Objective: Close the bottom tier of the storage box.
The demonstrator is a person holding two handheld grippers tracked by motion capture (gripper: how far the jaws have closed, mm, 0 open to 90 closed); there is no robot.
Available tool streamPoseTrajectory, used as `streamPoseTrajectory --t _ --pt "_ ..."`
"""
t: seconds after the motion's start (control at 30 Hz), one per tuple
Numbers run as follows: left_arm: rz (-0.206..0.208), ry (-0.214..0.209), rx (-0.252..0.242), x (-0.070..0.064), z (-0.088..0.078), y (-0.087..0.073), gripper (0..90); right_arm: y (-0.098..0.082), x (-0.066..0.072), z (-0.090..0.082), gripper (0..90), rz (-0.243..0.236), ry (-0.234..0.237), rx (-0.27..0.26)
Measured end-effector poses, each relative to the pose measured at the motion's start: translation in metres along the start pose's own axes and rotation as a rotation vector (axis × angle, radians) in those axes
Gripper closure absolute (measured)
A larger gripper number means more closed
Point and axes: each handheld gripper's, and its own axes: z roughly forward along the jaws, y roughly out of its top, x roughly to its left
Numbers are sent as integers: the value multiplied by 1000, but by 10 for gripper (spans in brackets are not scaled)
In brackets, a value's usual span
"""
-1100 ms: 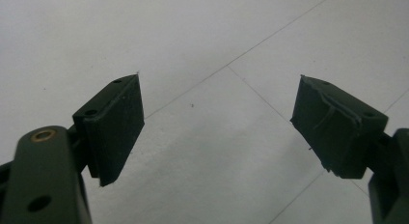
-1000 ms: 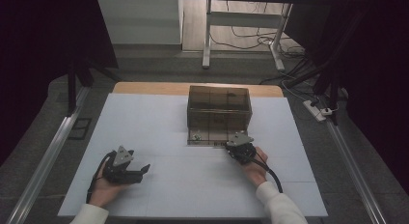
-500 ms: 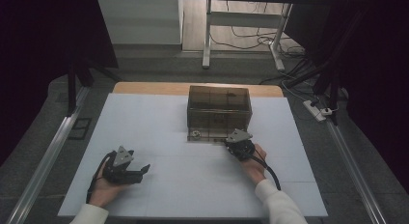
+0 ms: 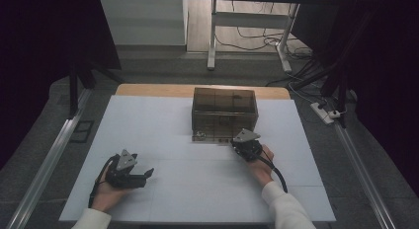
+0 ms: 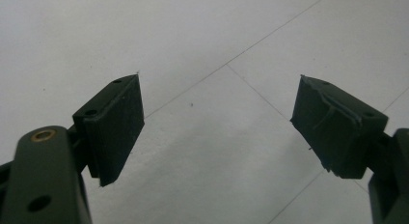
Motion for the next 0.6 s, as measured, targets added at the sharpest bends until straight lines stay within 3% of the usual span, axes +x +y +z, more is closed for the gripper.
streamPoseTrajectory --t 0.6 --pt "4 3 3 0 0 0 183 1 -8 6 899 17 -13 -4"
